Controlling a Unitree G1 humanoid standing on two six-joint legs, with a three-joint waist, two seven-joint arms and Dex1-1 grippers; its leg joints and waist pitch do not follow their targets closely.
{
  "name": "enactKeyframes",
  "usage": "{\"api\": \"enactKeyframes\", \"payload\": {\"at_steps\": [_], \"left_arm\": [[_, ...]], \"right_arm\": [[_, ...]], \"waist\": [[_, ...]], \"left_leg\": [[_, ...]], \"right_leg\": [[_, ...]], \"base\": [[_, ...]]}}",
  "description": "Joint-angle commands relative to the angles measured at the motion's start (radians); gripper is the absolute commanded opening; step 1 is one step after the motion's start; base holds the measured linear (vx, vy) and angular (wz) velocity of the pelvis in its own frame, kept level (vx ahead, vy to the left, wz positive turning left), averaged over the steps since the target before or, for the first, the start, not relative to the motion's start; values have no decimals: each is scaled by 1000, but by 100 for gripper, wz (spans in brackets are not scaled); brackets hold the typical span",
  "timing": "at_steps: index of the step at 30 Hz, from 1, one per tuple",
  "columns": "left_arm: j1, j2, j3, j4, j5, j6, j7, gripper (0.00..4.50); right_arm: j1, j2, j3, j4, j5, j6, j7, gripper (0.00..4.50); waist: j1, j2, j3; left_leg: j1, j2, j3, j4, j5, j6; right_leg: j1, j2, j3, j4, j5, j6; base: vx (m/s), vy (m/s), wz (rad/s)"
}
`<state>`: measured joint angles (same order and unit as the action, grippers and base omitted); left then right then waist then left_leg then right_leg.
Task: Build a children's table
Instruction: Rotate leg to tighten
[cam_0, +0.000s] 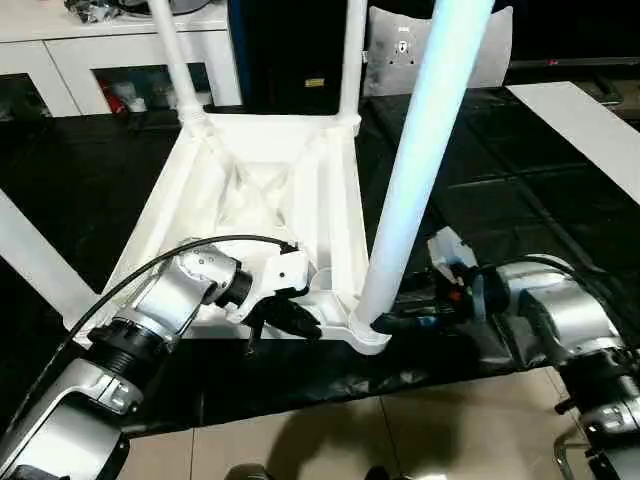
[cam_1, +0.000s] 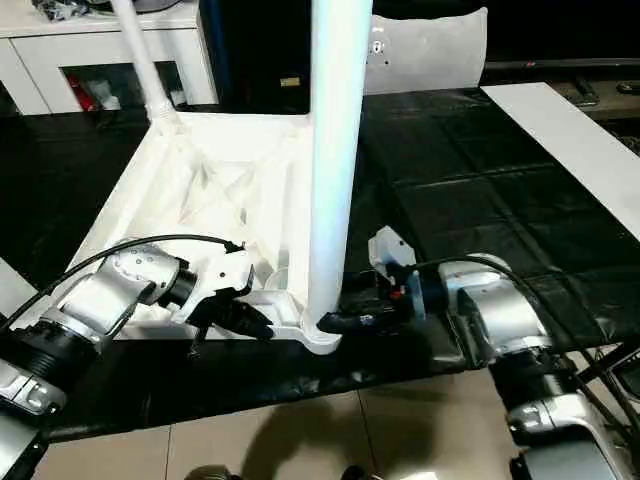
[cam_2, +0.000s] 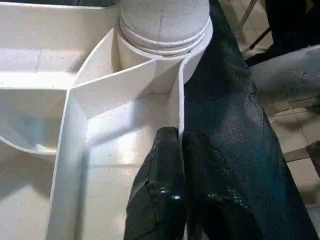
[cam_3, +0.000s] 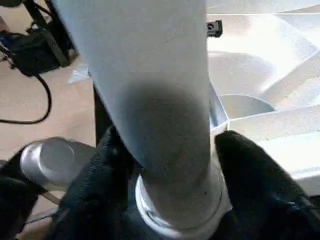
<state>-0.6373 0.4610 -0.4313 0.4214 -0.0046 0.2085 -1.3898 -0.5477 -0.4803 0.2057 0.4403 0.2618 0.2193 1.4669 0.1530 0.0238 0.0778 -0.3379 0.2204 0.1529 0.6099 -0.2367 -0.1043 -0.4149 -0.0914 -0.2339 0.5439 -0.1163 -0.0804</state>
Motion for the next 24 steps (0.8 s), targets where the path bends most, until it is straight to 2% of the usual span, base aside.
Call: {"api": "enactKeyframes", "payload": {"at_steps": [1,7,8,9,11,12,13,14,15,16,17,18,19,20,21,22,24], "left_arm": [[-7,-11,-19,-20,-14,-23,-41,0],[-9,-13,-16,-18,-20,-17,-47,0],[-9,-15,-13,-19,-25,-12,-47,0],[-8,-22,-3,-32,-38,23,-43,0],[-8,-25,1,-42,-44,45,-39,0],[-13,-43,20,-57,-55,95,-2,0],[-24,-76,54,-69,-69,161,68,0],[-32,-101,78,-63,-69,195,127,0],[-40,-125,100,-51,-61,223,193,0],[-41,-126,101,-49,-59,225,199,0],[-43,-133,105,-43,-50,231,224,0],[-45,-139,109,-37,-39,240,251,0],[-50,-166,132,-26,-30,276,325,0],[-50,-166,132,-26,-30,276,325,0],[-57,-196,163,-22,-30,318,401,0],[-62,-216,183,-20,-27,341,451,0],[-68,-253,213,-26,1,388,561,0]], "right_arm": [[-17,-4,14,6,11,26,25,236],[-14,-6,21,-7,22,50,38,201],[-9,-4,18,-20,31,66,39,201],[6,6,5,-55,59,114,29,201],[12,12,-3,-69,70,136,16,197],[19,27,-19,-86,66,152,-46,197],[23,53,-40,-101,44,159,-142,197],[18,79,-54,-97,22,175,-229,196],[7,115,-72,-87,-9,202,-346,196],[6,120,-75,-85,-13,206,-362,196],[-1,138,-88,-77,-26,223,-424,196],[-8,156,-102,-67,-36,242,-482,196],[-26,203,-132,-43,-69,276,-632,196],[-26,203,-132,-43,-69,276,-632,196],[-40,242,-154,-25,-98,290,-754,196],[-47,262,-161,-15,-113,291,-812,196],[-53,299,-176,2,-129,282,-901,196]], "waist": [[-10,-10,-92],[-10,-11,-90],[-10,-10,-90],[-10,-11,-90],[-11,-12,-89],[-11,-13,-89],[-13,-9,-85],[-18,-12,-84],[-21,-9,-82],[-28,-10,-80],[-34,-12,-80],[-51,-12,-79],[-68,-6,-80],[-87,-6,-80],[-93,-3,-84],[-108,1,-85],[-123,-2,-86]], "left_leg": [[-8,17,6,-62,-33,99],[-9,14,7,-61,-33,96],[-9,15,7,-62,-34,95],[-9,14,7,-61,-35,95],[-10,15,6,-62,-36,94],[-10,17,6,-63,-29,90],[-9,15,5,-63,-27,84],[-11,15,6,-63,-31,78],[-10,13,6,-62,-38,71],[-9,7,7,-60,-53,59],[-11,3,7,-61,-63,56],[-17,1,4,-60,-79,56],[-16,1,1,-58,-91,57],[-24,2,-3,-57,-97,57],[-21,4,-4,-57,-96,60],[-26,8,-8,-58,-79,66],[-27,3,-7,-56,-63,75]], "right_leg": [[83,-65,69,-71,-422,71],[82,-64,68,-74,-429,82],[81,-64,68,-75,-433,84],[82,-63,68,-76,-433,87],[83,-63,67,-76,-435,92],[83,-64,69,-75,-426,92],[80,-64,65,-79,-433,93],[81,-63,64,-81,-441,98],[79,-62,61,-85,-451,99],[78,-58,53,-93,-478,112],[83,-58,49,-97,-490,124],[88,-55,42,-102,-497,147],[89,-53,39,-106,-497,159],[94,-52,33,-108,-489,167],[95,-55,37,-107,-477,164],[97,-57,39,-101,-440,147],[96,-56,44,-97,-411,129]], "base": [[0,0,0],[0,0,0],[0,0,0],[0,0,0],[0,0,0],[0,0,0],[0,0,0],[0,0,0],[0,0,0],[0,0,0],[0,0,0],[0,0,0],[0,0,0],[0,0,0],[0,0,0],[0,0,0],[0,0,0]]}}
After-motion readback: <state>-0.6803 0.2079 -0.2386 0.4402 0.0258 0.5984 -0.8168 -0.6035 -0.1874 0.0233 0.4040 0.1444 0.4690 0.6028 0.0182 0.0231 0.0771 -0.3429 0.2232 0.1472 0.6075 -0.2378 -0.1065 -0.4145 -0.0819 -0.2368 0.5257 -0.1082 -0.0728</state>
